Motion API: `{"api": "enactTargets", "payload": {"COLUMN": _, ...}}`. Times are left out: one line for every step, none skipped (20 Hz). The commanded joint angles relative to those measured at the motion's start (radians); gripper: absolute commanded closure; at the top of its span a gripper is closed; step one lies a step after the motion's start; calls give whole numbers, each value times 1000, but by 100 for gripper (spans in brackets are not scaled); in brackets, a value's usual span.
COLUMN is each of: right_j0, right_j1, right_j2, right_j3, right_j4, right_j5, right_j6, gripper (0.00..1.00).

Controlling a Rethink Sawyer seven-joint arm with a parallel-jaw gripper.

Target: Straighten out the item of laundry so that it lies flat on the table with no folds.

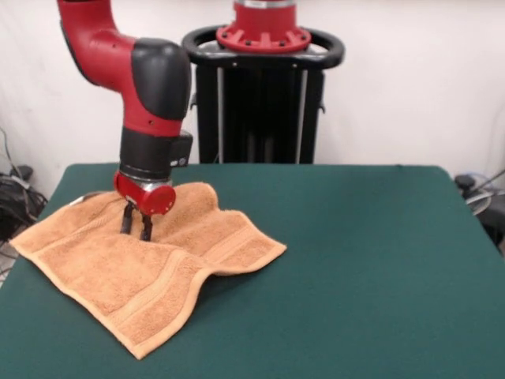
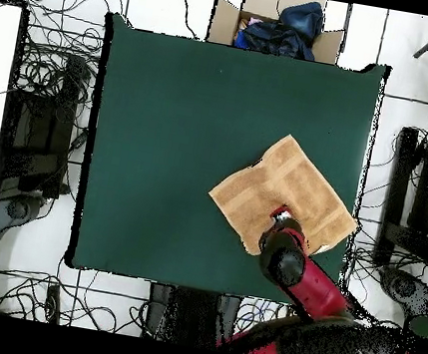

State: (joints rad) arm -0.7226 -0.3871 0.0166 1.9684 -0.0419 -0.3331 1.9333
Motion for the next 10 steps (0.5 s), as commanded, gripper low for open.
{"api": "enactTargets", "payload": {"right_j0": 9, "right_j1": 523, "right_j2": 435, "right_j3": -10, "right_j4": 232, "right_j5": 302, "right_j6": 347, "gripper": 0}}
{"api": "enactTargets", "payload": {"right_j0": 6, "right_j1": 525, "right_j2": 440, "right_j3": -4, "right_j4": 250, "right_j5": 306, "right_j6": 342, "gripper": 0}}
{"api": "enactTargets", "payload": {"right_j0": -3, "right_j1": 531, "right_j2": 448, "right_j3": 2, "right_j4": 260, "right_j5": 302, "right_j6": 334, "gripper": 0}}
{"api": "enactTargets", "payload": {"right_j0": -9, "right_j1": 537, "right_j2": 454, "right_j3": 5, "right_j4": 265, "right_j5": 296, "right_j6": 328, "gripper": 0}}
{"api": "enactTargets", "payload": {"right_j0": -16, "right_j1": 543, "right_j2": 460, "right_j3": 7, "right_j4": 269, "right_j5": 291, "right_j6": 323, "gripper": 0}}
{"api": "enactTargets", "payload": {"right_j0": -25, "right_j1": 551, "right_j2": 465, "right_j3": 7, "right_j4": 271, "right_j5": 291, "right_j6": 311, "gripper": 0}}
{"api": "enactTargets", "payload": {"right_j0": -38, "right_j1": 563, "right_j2": 474, "right_j3": 5, "right_j4": 266, "right_j5": 293, "right_j6": 295, "gripper": 0}}
{"api": "enactTargets", "payload": {"right_j0": -51, "right_j1": 574, "right_j2": 483, "right_j3": 3, "right_j4": 262, "right_j5": 295, "right_j6": 283, "gripper": 0}}
{"api": "enactTargets", "payload": {"right_j0": -64, "right_j1": 585, "right_j2": 492, "right_j3": 0, "right_j4": 258, "right_j5": 297, "right_j6": 270, "gripper": 0}}
{"api": "enactTargets", "payload": {"right_j0": -78, "right_j1": 597, "right_j2": 501, "right_j3": -3, "right_j4": 249, "right_j5": 293, "right_j6": 262, "gripper": 0}}
